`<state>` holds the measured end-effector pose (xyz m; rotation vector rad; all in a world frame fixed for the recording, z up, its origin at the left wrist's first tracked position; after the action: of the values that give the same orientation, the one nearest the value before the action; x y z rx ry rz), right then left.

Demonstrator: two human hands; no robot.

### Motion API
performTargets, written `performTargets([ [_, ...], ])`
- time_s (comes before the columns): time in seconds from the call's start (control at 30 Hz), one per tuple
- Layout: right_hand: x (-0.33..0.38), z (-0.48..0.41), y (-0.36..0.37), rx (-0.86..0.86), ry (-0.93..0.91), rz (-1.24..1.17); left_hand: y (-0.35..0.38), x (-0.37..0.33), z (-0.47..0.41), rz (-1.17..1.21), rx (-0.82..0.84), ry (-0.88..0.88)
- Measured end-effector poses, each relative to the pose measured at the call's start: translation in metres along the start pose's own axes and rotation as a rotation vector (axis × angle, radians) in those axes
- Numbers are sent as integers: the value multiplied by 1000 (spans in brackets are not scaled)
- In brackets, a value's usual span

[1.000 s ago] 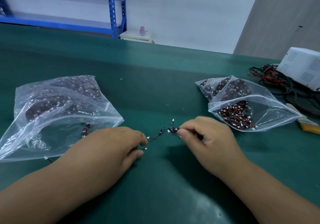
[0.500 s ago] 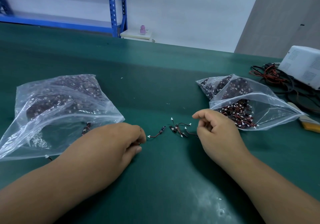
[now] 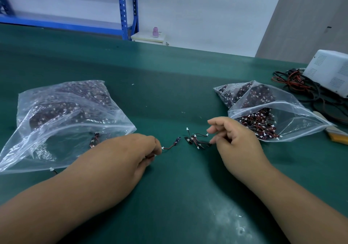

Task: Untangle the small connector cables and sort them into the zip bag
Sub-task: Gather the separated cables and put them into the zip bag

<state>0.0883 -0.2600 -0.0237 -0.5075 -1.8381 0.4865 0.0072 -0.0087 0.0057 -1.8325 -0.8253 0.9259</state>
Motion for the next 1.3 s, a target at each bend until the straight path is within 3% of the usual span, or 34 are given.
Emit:
performTargets([
  [0.1,0,0,-4,-51,-4,-22,1,0,0,-11,-20,27],
  [0.2,18,9,-4,-95,-206,88,0,-2,-1,81,-34,41],
  [0.3,40,33,10,74,-342,119,1,-9,-2,403,-143,43],
  [0.37,53,49,24,193,-336,129,1,-14,-2,662,-207,12],
  [0.47,62,59,39,207,-335,91,2,-16,-3,807,-214,-23],
  [0.6,58,54,40,165,-335,125,-3,-9,0,641,-153,-58],
  [0.7,50,48,34,138,-294,186,-16,0,3,-67,-19,33],
  [0.8,42,40,31,94,-184,162,-26,11,6,-384,158,-155],
  [1.07,38,42,34,172,-130,237,-21,10,13,-397,548,-282],
  [1.3,39,42,33,190,-137,230,1,14,8,-353,339,-133],
])
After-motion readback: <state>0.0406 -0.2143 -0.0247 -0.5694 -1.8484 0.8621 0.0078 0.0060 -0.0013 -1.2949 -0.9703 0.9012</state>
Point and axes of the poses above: each hand's wrist, its own z-axis away from the middle knuckle, its own y-axis out of the palm, x = y × z, the point moved 2 cm from there along -z, towards the middle knuckle, and after that the axes turned 8 degrees about y, right-handed, at the moved point
